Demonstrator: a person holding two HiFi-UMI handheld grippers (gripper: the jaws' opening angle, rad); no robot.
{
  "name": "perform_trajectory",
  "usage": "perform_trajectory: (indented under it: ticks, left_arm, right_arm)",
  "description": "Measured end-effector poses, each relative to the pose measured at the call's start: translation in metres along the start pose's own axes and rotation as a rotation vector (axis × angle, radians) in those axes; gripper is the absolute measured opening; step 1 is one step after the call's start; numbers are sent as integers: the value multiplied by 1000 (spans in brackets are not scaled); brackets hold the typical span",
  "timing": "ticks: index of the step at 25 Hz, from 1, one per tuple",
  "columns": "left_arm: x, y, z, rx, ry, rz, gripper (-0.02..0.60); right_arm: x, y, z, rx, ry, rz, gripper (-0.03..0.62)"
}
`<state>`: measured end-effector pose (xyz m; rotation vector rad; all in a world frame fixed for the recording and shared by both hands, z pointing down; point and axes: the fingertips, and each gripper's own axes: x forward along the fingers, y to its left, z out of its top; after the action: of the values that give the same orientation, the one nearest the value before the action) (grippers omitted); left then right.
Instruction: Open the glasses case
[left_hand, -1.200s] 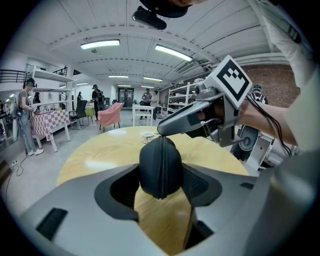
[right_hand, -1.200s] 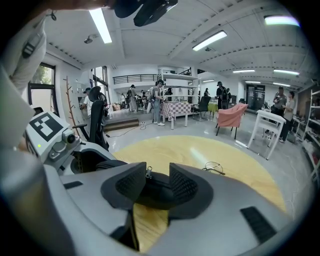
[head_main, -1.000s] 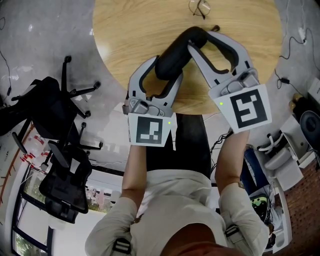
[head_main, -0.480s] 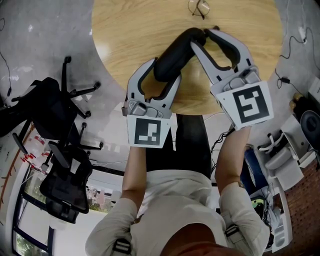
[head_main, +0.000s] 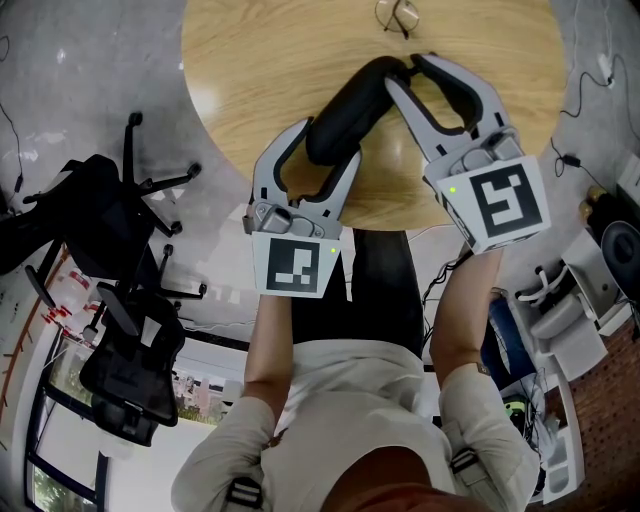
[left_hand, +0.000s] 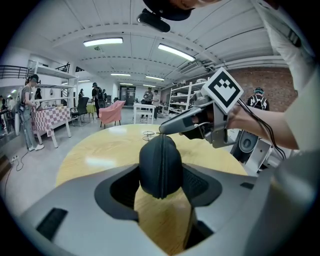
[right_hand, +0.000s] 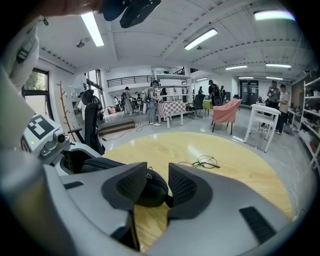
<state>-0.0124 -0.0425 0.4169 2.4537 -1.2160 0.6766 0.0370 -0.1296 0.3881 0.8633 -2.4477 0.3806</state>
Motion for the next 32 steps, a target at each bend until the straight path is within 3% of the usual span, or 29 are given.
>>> perform_trajectory:
  ticks: [28, 32]
  left_arm:
    - [0, -1, -5, -11, 9, 3, 267]
    - [0, -1, -7, -5, 22, 4, 267]
  right_arm:
    - [4, -13, -7, 66, 22, 2, 152]
    - [6, -23, -16, 44, 65, -47, 128]
